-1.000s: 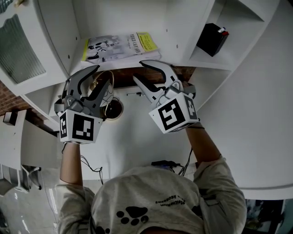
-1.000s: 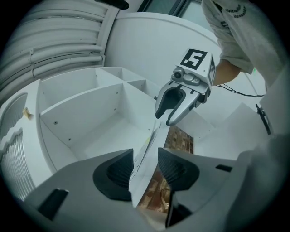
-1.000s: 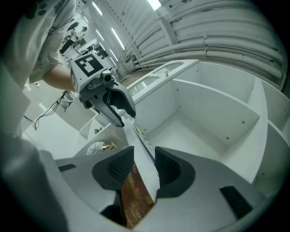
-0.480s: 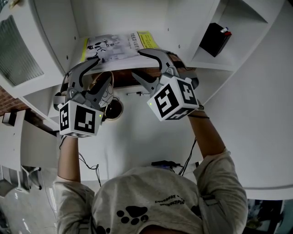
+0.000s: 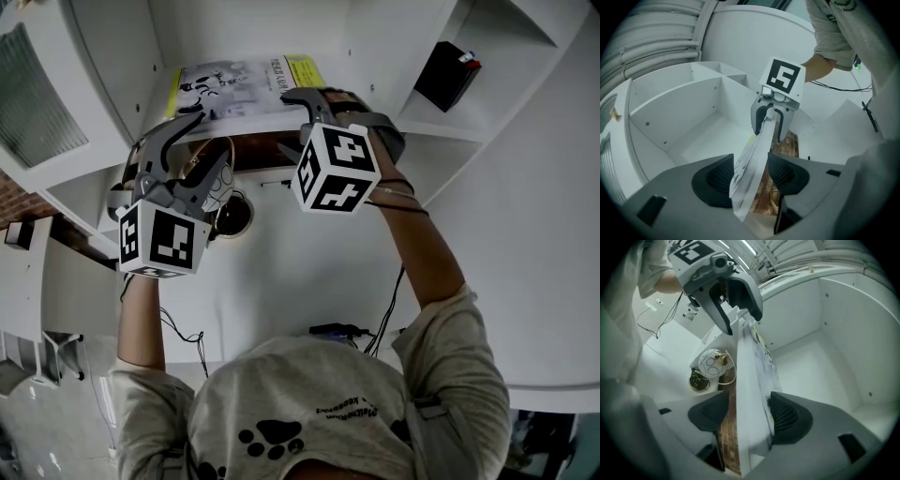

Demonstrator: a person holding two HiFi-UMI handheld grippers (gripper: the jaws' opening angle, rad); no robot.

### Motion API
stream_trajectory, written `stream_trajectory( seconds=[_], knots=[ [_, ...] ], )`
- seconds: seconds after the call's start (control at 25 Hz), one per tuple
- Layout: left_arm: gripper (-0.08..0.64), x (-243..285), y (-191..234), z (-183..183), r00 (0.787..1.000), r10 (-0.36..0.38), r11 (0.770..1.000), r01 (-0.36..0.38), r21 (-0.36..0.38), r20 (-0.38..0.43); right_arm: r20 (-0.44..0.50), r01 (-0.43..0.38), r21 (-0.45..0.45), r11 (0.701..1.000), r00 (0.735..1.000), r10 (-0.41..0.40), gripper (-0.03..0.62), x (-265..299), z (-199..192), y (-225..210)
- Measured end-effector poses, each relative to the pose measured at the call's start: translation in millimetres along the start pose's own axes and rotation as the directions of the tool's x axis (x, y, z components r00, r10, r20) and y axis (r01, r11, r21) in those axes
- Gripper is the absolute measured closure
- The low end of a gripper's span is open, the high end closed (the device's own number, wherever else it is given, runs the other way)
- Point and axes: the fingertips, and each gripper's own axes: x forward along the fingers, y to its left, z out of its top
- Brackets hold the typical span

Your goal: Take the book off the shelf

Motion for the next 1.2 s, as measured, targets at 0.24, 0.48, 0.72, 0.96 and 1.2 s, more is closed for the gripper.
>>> stream_trajectory(
  seconds=[0.24,0.48,0.72,0.96,1.2],
  knots=[
    [0.344,-3,-1,3,1.000,-0.003,1.000,0.003,-0.008,-0.007,-0.046,0.082,-0.122,0.989,0.995,-0.088,0.322,-1,-1,7],
    [0.342,-6,-5,9,1.000,-0.010,1.000,0.010,0.006,-0.012,-0.009,0.173,-0.183,0.968,0.984,-0.177,0.482,-28,14,7],
    [0.331,-8,-10,-1,0.997,-0.008,0.998,0.014,0.066,-0.082,0.003,0.190,-0.233,0.954,0.981,-0.195,0.500,-48,23,19],
    [0.316,-11,-30,-3,0.985,0.015,0.973,0.025,0.231,-0.170,0.039,0.191,-0.210,0.959,0.982,-0.187,0.506,-79,29,46],
    [0.316,-7,-44,10,0.979,0.034,0.936,0.039,0.350,-0.201,0.067,0.169,-0.236,0.957,0.985,-0.157,0.509,-108,33,66]
  ],
)
